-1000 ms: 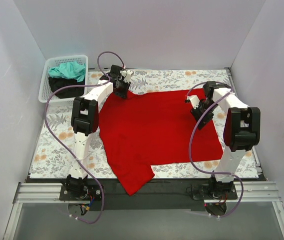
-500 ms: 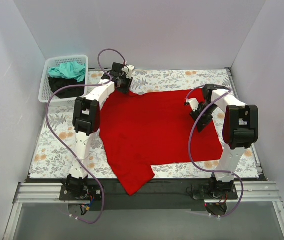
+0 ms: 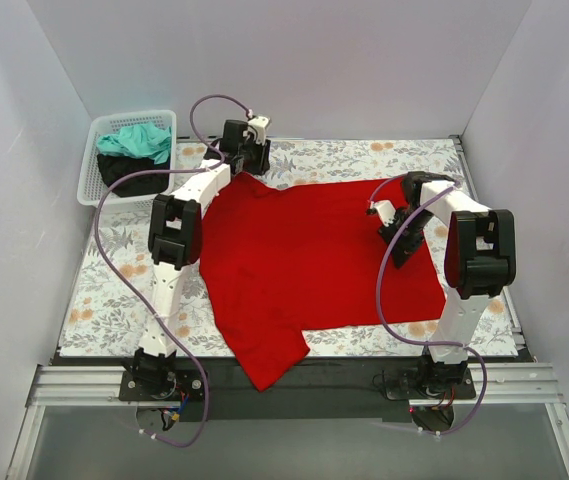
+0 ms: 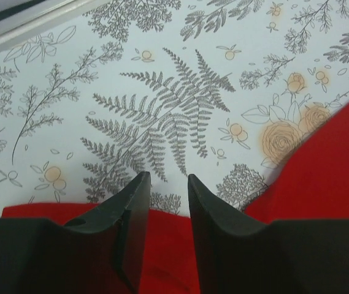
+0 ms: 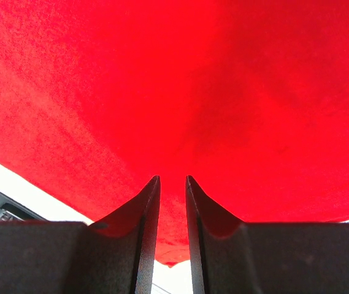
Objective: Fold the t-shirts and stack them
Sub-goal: Flatten the tshirt out
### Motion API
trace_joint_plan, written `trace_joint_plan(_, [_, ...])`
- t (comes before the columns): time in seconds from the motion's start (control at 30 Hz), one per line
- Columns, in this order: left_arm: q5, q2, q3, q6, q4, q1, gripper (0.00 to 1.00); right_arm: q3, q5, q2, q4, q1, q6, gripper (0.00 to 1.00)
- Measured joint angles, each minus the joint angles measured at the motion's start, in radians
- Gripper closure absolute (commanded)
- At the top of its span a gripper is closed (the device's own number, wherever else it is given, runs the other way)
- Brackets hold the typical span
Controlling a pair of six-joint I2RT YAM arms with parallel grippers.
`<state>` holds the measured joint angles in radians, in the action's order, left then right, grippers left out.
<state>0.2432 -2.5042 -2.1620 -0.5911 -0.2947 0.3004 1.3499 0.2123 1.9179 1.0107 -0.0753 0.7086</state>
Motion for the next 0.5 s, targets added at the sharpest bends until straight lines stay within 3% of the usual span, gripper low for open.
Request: trace_joint_plan(0.5, [0.016,0.164,0.154,0.052,-0.341,-0.011,0.71,0.000,-0.010,0.001,0.000,-0.024,0.000,0.71])
